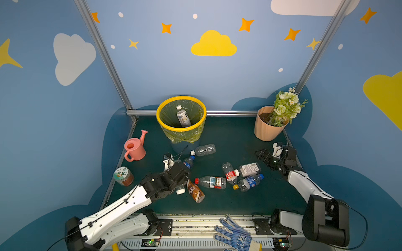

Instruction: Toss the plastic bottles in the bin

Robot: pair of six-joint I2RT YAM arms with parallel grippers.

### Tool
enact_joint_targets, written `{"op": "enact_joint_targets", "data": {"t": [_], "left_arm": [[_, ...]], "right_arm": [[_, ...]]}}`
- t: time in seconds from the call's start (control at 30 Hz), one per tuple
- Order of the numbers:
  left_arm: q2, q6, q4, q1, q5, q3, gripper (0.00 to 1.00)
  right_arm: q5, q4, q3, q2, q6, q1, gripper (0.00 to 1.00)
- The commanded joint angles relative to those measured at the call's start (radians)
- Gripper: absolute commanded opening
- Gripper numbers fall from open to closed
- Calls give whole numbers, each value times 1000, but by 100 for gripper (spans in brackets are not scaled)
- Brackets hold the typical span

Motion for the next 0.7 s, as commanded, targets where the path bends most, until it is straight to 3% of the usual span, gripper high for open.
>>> {"op": "enact_joint_targets", "data": {"t": [0.0, 0.07, 0.2, 0.3, 0.4, 0.53, 0.6, 0.67], "left_arm": [[-57, 235, -12, -19, -273, 131, 53], [-69, 404, 111, -33, -350, 182, 53], [-48, 857, 487, -50, -418, 262, 53], [-8, 1153, 779, -52, -378, 335, 53], [43, 1359, 1030, -49, -275, 381, 53], [171, 1418, 1067, 15, -123, 524, 53], [242, 1345, 1028, 102, -59, 588, 53], [307, 1172, 991, 220, -1, 624, 55]], "right_arm": [[-23, 23, 11, 0, 11, -3, 96], [-28, 24, 11, -1, 18, -2, 96], [-30, 14, 11, -12, 19, -2, 96], [-19, 0, 11, -25, 13, -3, 96], [-18, -6, 11, -37, 19, -3, 96], [-12, -25, 15, -62, 19, -3, 96], [-9, -35, 15, -77, 17, -2, 96], [-4, -43, 12, -94, 15, -2, 96]]}}
